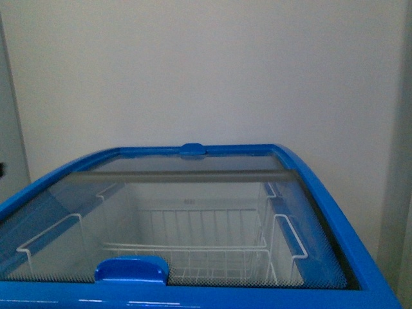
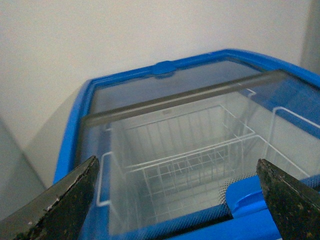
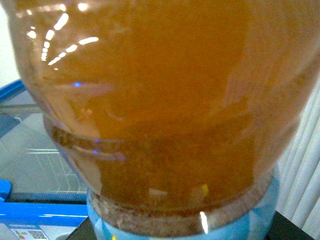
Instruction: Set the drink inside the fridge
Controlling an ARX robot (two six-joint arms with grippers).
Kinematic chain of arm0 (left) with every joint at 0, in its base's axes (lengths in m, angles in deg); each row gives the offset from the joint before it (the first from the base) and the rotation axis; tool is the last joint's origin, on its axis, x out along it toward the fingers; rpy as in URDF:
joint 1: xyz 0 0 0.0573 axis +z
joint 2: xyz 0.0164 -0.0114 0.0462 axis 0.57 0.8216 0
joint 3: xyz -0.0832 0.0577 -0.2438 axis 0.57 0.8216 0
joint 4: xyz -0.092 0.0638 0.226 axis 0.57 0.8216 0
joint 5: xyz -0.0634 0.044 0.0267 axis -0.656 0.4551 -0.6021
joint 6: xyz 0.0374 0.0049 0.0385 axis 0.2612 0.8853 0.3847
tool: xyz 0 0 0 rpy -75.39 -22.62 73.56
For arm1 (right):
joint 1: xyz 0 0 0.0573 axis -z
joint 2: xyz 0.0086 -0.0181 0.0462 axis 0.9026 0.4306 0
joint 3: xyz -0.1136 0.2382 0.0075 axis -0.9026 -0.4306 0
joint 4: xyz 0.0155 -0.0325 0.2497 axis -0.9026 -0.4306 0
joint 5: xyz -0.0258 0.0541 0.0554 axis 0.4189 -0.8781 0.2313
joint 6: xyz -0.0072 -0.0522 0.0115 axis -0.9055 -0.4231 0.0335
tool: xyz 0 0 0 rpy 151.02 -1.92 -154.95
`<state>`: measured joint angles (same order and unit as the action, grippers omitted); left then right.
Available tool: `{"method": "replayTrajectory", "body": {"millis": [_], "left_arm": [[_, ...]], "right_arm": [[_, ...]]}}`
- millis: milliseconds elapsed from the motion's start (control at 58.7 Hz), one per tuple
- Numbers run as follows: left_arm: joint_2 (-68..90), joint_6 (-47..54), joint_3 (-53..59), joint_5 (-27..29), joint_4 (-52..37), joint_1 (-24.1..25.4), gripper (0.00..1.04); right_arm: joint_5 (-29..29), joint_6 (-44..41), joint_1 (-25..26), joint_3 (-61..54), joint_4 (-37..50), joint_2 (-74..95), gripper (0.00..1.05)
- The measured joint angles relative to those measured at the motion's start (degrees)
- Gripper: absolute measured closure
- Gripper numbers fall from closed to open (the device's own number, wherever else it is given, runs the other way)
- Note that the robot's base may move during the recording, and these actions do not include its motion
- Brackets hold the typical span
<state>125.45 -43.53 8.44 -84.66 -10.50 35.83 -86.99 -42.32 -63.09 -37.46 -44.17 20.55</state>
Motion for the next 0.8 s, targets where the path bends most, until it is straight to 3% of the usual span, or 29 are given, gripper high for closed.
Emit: {"method": "replayTrajectory", "body": {"millis": [170,290,545,801], "left_arm": [[11.37,13.66,-9.07,-7.52,3.08,-4.0,0.08],[18.38,29.03,-17.49,-13.99,13.11,-7.45,0.08],[24.98,47.8,-26.4,-17.51,28.65,-8.07,0.08],[27.56,55.52,-31.78,-21.42,38.93,-7.82,0.08]], "right_arm": [[0.02,0.0,0.0,0.0,0.0,0.0,0.66],[0.02,0.0,0.0,0.0,0.0,0.0,0.66],[0.04,0.0,0.0,0.0,0.0,0.0,0.66],[-0.11,0.0,0.0,0.0,0.0,0.0,0.66]]}}
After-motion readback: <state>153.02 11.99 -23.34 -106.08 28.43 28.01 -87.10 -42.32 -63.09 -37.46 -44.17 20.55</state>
